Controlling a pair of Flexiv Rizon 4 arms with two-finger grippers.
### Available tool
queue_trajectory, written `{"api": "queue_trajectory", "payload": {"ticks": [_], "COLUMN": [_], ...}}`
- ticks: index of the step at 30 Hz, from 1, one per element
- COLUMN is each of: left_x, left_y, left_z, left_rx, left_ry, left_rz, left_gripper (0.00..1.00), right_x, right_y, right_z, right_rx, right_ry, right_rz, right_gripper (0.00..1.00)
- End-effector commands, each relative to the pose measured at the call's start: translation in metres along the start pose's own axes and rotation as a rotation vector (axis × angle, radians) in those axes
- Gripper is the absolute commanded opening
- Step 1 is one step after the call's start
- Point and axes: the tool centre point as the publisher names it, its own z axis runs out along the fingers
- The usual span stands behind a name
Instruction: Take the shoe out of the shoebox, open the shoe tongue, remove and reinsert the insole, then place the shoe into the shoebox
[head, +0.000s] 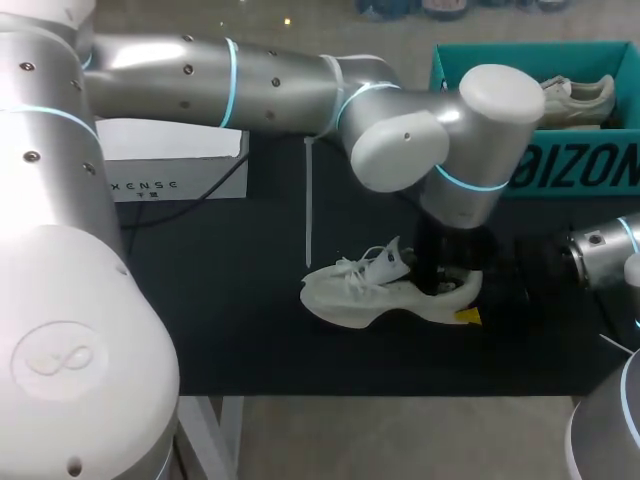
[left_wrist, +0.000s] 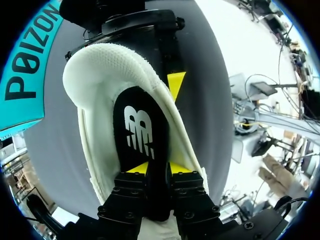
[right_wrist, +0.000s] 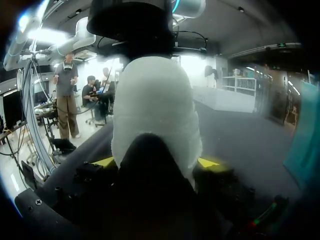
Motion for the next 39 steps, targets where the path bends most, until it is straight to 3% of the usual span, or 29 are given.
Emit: {"api": "queue_trajectory", "payload": {"ticks": [1, 4, 7, 20, 26, 39], "left_x": [-0.002, -0.005, -0.008, -0.004, -0.006, 0.0], "left_y": [-0.004, -0.006, -0.007, -0.008, 0.0, 0.01], "left_z": [0.007, 0.011, 0.021, 0.051, 0.036, 0.006], "left_rx": [-0.007, -0.012, -0.013, -0.025, -0.014, -0.014], "left_ry": [-0.019, -0.058, -0.105, -0.207, -0.296, -0.383], "left_rz": [0.004, 0.007, 0.025, 0.058, 0.017, -0.018], "left_gripper": [0.19, 0.16, 0.0, 0.0, 0.0, 0.0], "right_x": [-0.001, -0.001, -0.001, -0.001, -0.001, -0.001], "right_y": [-0.008, -0.008, -0.008, -0.008, -0.008, -0.008], "right_z": [0.006, 0.006, 0.006, 0.006, 0.006, 0.006], "right_rx": [0.001, 0.001, 0.001, 0.001, 0.001, 0.001], "right_ry": [-0.002, -0.002, -0.002, -0.002, -0.002, -0.002], "right_rz": [0.0, 0.0, 0.0, 0.0, 0.0, 0.0], "right_gripper": [0.0, 0.0, 0.0, 0.0, 0.0, 0.0]}}
